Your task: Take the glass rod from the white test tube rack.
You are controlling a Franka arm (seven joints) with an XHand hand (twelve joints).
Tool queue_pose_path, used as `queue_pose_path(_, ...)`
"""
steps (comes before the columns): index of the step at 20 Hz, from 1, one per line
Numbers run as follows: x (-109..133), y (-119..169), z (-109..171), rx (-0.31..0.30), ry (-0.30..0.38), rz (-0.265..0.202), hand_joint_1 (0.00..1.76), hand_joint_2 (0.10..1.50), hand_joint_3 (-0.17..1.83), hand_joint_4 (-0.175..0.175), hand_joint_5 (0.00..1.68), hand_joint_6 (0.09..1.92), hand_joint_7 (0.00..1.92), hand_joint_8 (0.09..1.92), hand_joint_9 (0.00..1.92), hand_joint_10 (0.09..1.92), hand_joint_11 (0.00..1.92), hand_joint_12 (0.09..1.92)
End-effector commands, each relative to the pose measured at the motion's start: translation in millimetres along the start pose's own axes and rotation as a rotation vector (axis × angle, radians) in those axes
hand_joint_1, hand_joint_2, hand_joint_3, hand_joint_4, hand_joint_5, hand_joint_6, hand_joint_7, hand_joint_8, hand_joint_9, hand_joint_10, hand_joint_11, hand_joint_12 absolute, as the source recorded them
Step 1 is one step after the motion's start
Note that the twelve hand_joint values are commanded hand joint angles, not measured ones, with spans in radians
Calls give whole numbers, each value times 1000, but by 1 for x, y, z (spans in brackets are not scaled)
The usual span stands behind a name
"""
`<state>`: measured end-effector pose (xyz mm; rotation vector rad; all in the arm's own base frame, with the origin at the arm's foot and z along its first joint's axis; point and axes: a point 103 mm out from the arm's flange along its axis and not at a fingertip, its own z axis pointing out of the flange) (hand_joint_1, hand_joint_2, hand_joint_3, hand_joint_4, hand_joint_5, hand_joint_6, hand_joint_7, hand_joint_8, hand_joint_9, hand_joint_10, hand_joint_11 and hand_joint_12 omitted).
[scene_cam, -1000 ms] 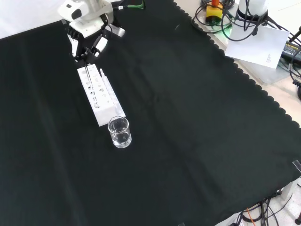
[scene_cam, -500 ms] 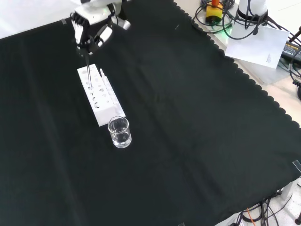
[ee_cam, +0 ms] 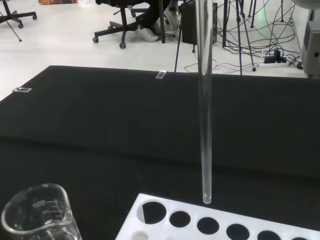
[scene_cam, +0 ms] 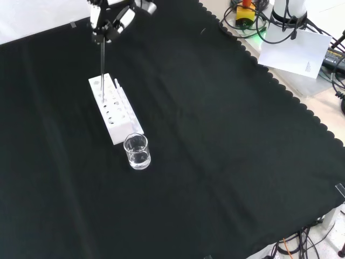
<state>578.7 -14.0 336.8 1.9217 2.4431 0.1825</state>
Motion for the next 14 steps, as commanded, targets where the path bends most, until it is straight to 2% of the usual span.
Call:
queue_pose_path(1, 17, -24, -32, 5, -25, -17, 1310, 1061, -84, -175, 1167, 408, 1258, 839, 1699, 533, 1712, 325)
queue_pose_path(8, 30, -26, -45, -31, -16, -43, 1309, 1057, -76, -175, 1164, 411, 1256, 840, 1701, 530, 1713, 322)
queue_pose_path(14, 34, -27, -45, -34, -16, -52, 1309, 1055, -68, -175, 1162, 415, 1255, 842, 1704, 527, 1715, 320)
